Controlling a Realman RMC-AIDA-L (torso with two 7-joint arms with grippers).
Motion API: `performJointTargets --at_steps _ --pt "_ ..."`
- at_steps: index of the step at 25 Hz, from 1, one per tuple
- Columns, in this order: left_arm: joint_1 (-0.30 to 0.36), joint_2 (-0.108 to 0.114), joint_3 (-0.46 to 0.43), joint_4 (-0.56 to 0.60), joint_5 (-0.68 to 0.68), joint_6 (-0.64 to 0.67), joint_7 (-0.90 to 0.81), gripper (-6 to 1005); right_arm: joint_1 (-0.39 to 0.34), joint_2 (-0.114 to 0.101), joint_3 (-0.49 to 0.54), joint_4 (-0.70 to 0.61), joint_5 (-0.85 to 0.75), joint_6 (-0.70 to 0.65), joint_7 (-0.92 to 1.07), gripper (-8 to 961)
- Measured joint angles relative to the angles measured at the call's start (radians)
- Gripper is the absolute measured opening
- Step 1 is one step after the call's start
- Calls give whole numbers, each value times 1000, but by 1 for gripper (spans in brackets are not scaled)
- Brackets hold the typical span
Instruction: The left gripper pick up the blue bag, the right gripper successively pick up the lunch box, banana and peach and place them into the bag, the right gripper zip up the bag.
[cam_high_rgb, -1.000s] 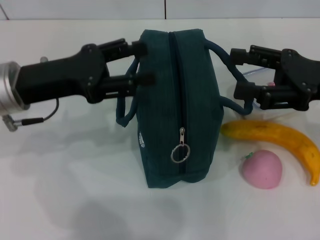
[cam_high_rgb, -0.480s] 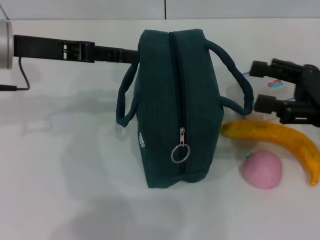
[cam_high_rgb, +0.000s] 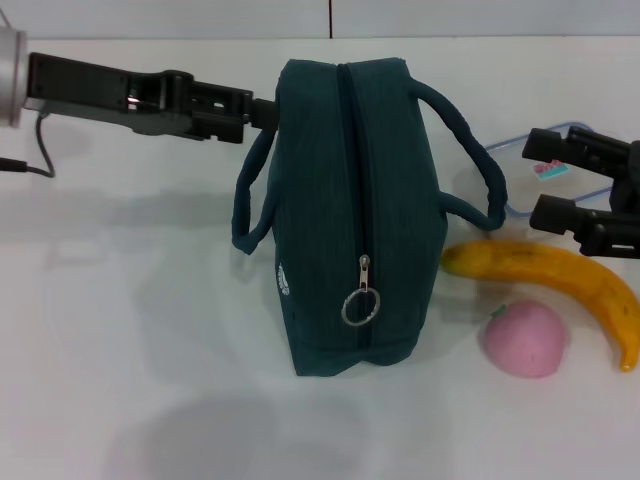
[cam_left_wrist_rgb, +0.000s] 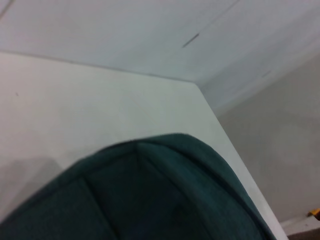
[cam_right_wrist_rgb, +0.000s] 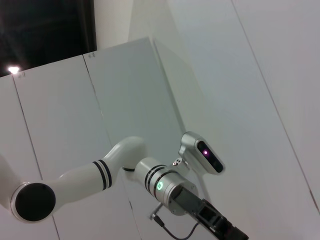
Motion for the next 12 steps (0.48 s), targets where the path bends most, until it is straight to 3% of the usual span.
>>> performJointTargets --at_steps 12 --pt "-85 -16 31 -122 38 1 -37 797 -5 3 0 4 -4 5 -32 841"
